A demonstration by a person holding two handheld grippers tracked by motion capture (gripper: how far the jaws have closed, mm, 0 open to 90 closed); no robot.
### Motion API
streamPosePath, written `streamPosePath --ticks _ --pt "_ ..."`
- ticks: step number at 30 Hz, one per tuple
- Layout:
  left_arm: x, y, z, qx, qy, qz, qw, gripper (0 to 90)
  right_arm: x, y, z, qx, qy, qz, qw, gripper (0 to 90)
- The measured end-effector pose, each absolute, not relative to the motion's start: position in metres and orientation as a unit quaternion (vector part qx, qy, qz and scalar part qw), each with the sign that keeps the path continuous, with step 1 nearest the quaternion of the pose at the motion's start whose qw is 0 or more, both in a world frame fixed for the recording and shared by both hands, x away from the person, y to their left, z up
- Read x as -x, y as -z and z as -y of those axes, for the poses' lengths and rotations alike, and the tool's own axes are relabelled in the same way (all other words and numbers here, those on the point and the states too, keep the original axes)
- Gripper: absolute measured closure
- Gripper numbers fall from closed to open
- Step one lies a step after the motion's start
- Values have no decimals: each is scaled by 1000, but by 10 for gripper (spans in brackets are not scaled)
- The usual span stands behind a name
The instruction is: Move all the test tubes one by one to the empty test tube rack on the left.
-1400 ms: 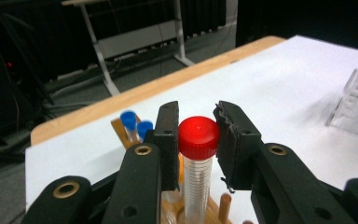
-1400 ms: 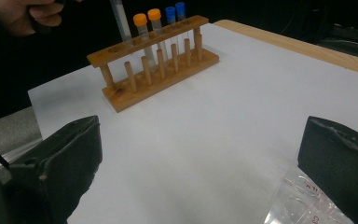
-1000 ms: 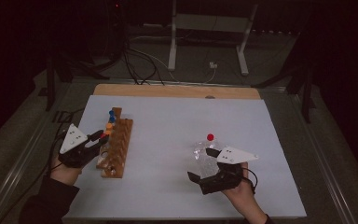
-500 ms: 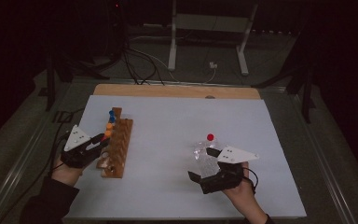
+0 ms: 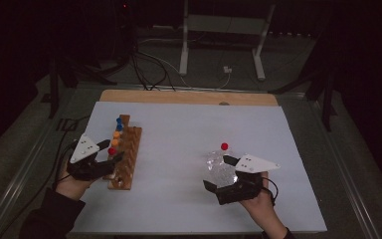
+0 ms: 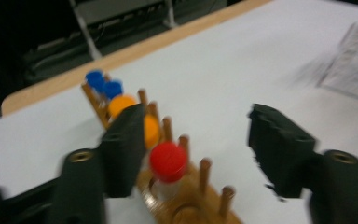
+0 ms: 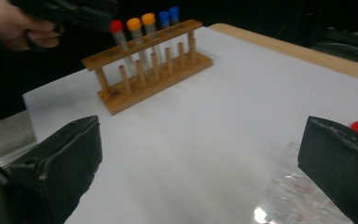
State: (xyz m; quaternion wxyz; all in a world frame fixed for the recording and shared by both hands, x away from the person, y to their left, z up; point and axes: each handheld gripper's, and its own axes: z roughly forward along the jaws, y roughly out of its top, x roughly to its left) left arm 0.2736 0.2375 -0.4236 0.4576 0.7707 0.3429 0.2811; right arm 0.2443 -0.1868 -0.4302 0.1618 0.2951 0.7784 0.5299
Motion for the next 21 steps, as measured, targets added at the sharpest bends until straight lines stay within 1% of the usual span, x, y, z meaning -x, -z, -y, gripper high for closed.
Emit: streamPosePath --ticks 3,4,6,7,9,14,16,17,18,21 --pt "-268 417 -233 -764 -266 -331 485 158 -248 428 194 -302 -529 -773 176 0" --pt "-267 416 -231 -762 -263 -327 493 155 -250 428 197 -305 -528 -771 180 0" --pt "-265 414 -227 -762 -244 -315 510 84 -255 429 203 -316 -523 -768 191 0" --pt "-264 413 -225 -762 -240 -314 514 79 -258 430 206 -320 -520 -768 194 0" --pt "-262 413 -220 -764 -230 -302 521 25 -264 433 211 -324 -510 -770 205 0" --pt "-259 413 -211 -770 -221 -285 527 17 -281 445 217 -336 -486 -781 202 3" --pt "-258 414 -209 -770 -222 -283 527 17 -288 452 218 -344 -477 -784 201 126" --pt "-258 414 -208 -771 -218 -280 529 17 -292 455 218 -349 -470 -785 201 164" --pt "-257 414 -208 -772 -217 -278 529 17 -296 458 218 -351 -463 -789 200 165" --pt "-257 414 -206 -773 -216 -276 528 17 -307 465 219 -365 -446 -792 201 235"
